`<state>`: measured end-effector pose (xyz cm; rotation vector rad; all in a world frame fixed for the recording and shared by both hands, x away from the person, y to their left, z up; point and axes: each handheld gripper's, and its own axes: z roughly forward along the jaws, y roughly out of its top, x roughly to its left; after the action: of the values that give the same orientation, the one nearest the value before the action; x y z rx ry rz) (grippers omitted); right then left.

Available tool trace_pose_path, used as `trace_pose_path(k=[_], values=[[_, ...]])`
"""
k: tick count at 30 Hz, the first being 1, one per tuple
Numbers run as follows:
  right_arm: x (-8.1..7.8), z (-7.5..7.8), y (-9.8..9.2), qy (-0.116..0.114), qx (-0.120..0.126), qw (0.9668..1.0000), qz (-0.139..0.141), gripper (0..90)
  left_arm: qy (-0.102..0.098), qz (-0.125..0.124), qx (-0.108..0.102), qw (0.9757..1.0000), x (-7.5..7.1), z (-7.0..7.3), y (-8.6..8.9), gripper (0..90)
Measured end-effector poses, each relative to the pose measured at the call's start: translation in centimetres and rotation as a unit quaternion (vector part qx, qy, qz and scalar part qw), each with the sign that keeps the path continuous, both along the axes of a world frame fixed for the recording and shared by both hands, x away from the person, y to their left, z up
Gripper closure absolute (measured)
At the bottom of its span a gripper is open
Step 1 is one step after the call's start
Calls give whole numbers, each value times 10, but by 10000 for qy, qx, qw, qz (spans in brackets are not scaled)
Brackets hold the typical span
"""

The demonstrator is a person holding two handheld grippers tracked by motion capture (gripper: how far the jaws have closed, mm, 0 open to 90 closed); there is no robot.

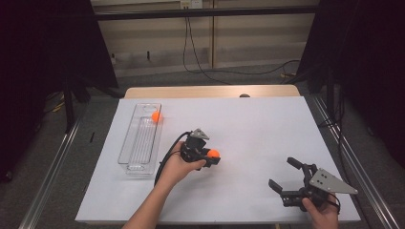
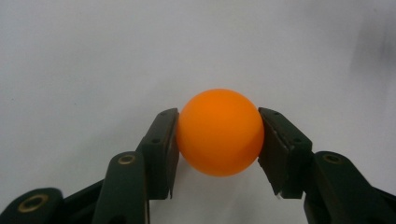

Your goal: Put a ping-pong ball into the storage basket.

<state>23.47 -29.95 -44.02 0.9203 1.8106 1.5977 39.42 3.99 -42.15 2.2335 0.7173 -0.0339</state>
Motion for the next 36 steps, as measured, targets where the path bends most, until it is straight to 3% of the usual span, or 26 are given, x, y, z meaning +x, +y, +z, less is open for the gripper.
trace_pose_path(k=[11, 36], values=[[0, 1, 0, -25, 12, 10000, 22, 13, 94, 101, -28, 9999, 1, 1, 9, 505], [-1, 1, 1, -22, 24, 10000, 54, 13, 57, 310, -4, 9995, 5, 5, 25, 505]])
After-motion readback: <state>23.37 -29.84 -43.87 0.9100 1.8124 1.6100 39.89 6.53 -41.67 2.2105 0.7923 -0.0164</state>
